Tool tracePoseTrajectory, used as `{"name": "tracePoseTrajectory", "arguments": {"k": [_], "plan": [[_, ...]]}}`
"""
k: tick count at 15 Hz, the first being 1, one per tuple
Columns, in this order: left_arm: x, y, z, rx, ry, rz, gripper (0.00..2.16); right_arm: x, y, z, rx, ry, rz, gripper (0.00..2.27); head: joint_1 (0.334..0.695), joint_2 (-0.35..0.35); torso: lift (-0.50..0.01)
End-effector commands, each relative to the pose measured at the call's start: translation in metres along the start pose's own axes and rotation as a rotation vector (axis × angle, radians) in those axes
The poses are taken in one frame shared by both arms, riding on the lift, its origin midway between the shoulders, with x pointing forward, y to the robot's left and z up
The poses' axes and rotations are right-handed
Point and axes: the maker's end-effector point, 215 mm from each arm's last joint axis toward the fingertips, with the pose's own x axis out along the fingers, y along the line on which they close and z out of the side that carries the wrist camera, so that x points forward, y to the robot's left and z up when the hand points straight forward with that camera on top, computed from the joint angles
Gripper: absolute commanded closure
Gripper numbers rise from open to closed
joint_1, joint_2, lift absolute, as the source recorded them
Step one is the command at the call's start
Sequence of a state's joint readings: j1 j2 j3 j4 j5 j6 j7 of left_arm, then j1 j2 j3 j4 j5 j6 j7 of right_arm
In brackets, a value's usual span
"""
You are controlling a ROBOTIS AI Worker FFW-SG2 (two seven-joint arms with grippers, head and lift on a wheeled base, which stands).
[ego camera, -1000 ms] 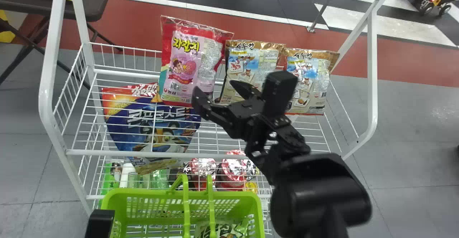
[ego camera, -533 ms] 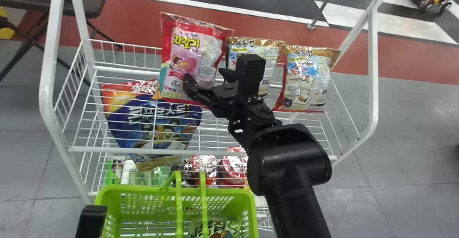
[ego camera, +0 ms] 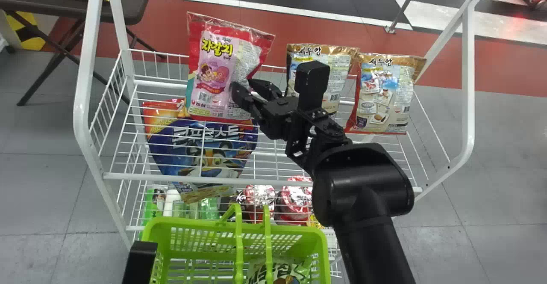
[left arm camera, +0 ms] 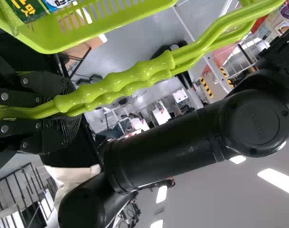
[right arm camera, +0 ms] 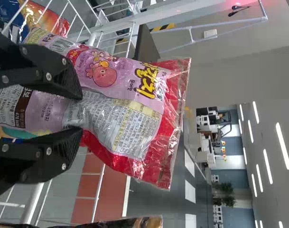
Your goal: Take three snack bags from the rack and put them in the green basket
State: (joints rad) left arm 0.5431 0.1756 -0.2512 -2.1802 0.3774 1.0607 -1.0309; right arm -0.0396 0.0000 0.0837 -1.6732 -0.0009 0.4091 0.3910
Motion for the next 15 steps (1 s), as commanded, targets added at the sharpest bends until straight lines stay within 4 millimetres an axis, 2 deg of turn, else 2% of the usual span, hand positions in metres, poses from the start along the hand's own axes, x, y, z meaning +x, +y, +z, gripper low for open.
{"name": "tracePoseTrajectory", "arguments": {"k": [1,9,11,14,15], "plan": [[-0.002,0.001,0.001,0.003,0.0,0.003,1.37,-0.007,0.004,-0.001,-0.001,0.001,0.004,2.13,0.695,-0.245,-0.008],[0.002,-0.006,-0.002,0.004,0.003,-0.01,1.37,-0.048,0.007,0.007,0.004,-0.02,-0.014,2.13,0.695,-0.279,-0.008],[0.002,-0.004,-0.003,0.003,0.004,-0.005,1.37,-0.078,0.009,0.031,-0.013,-0.069,-0.029,2.13,0.695,-0.288,-0.008],[0.002,-0.003,-0.003,0.003,0.003,0.001,1.37,-0.128,-0.001,0.055,0.012,-0.089,-0.036,2.13,0.695,-0.324,-0.008],[0.002,-0.004,-0.003,0.004,0.004,0.001,1.37,-0.145,-0.005,0.055,0.014,-0.08,-0.045,2.13,0.695,-0.337,-0.008]]}}
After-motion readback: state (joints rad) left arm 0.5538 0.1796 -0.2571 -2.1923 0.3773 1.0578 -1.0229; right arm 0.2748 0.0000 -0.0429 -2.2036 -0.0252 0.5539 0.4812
